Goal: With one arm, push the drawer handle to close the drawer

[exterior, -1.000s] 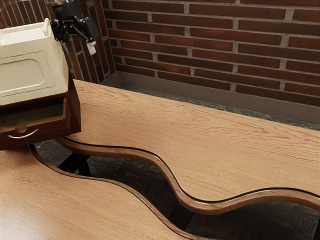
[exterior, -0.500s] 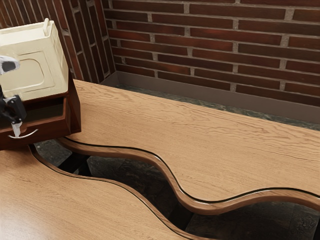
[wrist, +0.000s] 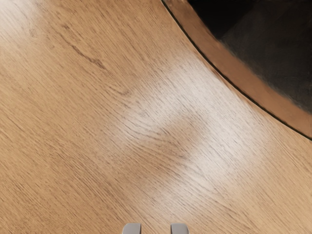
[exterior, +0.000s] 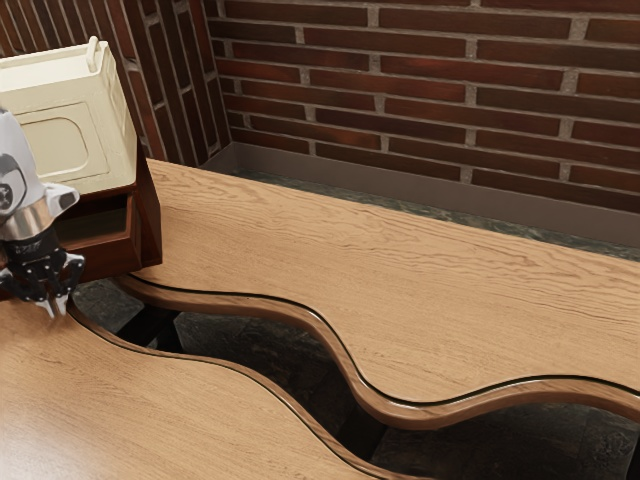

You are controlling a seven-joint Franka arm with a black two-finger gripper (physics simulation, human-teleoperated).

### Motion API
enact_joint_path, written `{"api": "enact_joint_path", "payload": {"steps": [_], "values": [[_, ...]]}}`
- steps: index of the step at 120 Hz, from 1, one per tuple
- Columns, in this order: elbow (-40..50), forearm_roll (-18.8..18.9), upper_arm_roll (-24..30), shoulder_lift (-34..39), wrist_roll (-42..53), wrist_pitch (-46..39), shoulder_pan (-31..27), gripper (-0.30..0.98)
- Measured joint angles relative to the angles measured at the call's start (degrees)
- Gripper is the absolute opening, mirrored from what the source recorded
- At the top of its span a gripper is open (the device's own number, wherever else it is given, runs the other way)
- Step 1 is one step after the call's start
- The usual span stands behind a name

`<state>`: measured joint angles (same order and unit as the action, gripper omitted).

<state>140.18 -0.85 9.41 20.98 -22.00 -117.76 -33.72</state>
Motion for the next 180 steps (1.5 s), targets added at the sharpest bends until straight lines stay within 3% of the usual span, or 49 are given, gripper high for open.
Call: {"api": "enact_joint_path", "payload": {"steps": [34,103,180], "values": [[-5.83,3.06,-0.41,-9.14,0.16,-6.2,-2.49,-0.08],[-13.89,2.88,-0.42,-20.64,4.15,-11.57,-7.74,-0.11],[-20.04,2.66,-0.08,-26.5,6.78,-18.87,-11.09,-0.1]]}}
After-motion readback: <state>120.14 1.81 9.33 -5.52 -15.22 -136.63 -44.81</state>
